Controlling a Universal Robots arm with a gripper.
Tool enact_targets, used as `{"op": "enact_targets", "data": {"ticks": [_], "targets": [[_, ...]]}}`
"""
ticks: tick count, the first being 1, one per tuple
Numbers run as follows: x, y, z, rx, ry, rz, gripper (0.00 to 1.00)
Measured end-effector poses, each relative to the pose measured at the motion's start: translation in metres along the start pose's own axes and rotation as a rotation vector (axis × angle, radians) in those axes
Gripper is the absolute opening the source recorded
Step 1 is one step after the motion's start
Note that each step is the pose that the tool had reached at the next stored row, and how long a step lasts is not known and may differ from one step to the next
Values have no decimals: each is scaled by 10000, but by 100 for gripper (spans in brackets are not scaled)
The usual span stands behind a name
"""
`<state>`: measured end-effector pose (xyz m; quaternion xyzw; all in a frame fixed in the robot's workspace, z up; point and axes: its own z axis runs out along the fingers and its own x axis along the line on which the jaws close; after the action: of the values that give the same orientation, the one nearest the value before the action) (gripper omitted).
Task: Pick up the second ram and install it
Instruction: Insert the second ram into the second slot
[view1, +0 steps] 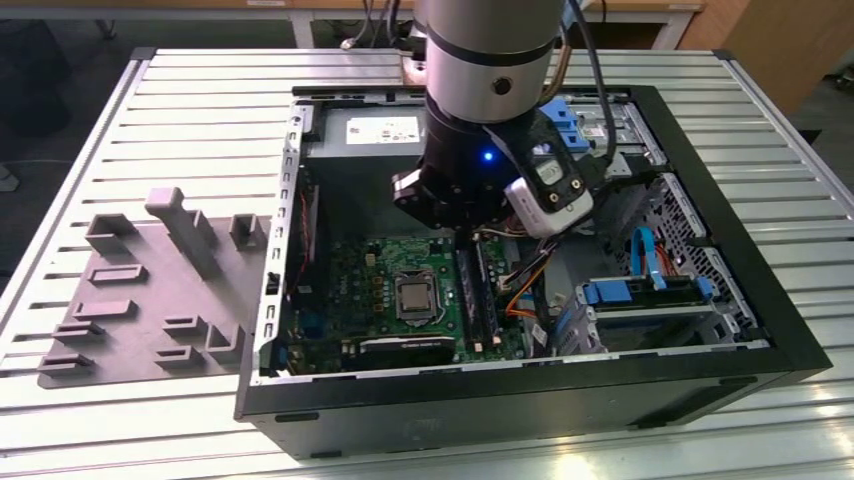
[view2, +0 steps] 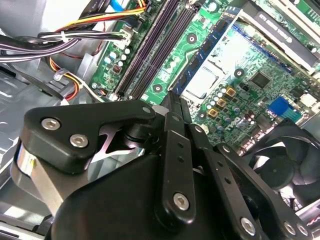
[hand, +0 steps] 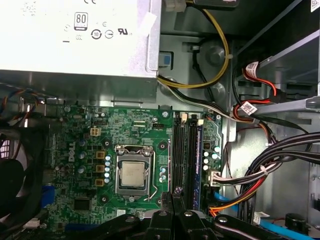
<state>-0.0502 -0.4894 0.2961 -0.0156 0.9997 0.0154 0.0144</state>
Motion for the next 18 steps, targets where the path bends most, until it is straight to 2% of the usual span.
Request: {"op": "enact_targets", "data": {"ticks": [18], "targets": [[-35,-3,53,1,0,-1,12]]}}
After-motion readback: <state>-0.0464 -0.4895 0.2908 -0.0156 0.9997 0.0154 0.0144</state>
